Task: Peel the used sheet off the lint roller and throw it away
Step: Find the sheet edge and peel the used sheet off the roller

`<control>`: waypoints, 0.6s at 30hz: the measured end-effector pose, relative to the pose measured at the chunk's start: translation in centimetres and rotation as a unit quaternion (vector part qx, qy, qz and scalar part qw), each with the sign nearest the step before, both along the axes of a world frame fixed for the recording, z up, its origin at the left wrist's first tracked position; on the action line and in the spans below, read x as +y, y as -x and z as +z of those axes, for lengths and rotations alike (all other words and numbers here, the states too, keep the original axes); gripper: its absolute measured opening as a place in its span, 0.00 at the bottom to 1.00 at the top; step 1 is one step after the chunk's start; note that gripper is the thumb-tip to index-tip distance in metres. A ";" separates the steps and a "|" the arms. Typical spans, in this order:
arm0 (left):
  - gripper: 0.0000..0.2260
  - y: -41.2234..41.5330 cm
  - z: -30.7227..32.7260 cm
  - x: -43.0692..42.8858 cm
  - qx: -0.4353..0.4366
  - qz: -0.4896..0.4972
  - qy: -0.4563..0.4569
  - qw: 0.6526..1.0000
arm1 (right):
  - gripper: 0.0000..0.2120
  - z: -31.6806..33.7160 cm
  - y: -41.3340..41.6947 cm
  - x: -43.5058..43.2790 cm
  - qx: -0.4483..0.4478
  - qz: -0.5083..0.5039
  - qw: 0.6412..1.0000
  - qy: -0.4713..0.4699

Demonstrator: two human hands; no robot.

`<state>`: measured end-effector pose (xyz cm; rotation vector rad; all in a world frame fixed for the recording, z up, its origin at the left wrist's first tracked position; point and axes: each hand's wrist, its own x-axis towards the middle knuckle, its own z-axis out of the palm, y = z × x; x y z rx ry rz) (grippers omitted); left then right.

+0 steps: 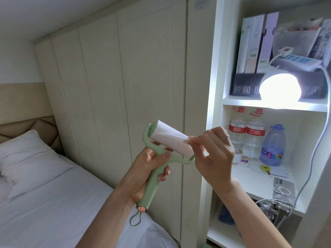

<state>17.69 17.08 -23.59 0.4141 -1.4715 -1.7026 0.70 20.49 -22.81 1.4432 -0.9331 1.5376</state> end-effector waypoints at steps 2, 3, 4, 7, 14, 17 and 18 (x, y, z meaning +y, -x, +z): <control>0.23 0.0 0.1 -0.1 0.005 -0.004 -0.006 1.000 | 0.07 -0.5 -0.2 0.0 0.032 0.019 0.999 0.004; 0.23 0.0 0.2 -0.1 0.008 -0.007 -0.011 1.000 | 0.07 -0.8 -0.3 -0.1 0.053 0.037 0.998 0.003; 0.23 -0.1 0.2 -0.1 0.012 -0.009 -0.017 1.000 | 0.07 -1.0 -0.5 0.0 0.070 0.058 0.996 -0.002; 0.20 -0.2 0.3 -0.1 0.011 -0.010 -0.027 1.000 | 0.06 -1.2 -0.9 0.3 0.085 0.079 0.993 -0.025; 0.14 -0.3 0.3 -0.4 0.060 0.023 -0.059 0.996 | 0.13 -0.9 -1.9 1.0 0.030 0.010 0.999 -0.043; 0.13 -0.3 0.4 -0.4 0.065 0.035 -0.057 0.996 | 0.10 -1.1 -2.3 0.9 0.014 0.029 0.997 -0.070; 0.13 -0.3 0.5 -0.4 0.068 0.036 -0.060 0.995 | 0.09 -1.2 -2.4 0.8 0.007 0.041 0.996 -0.077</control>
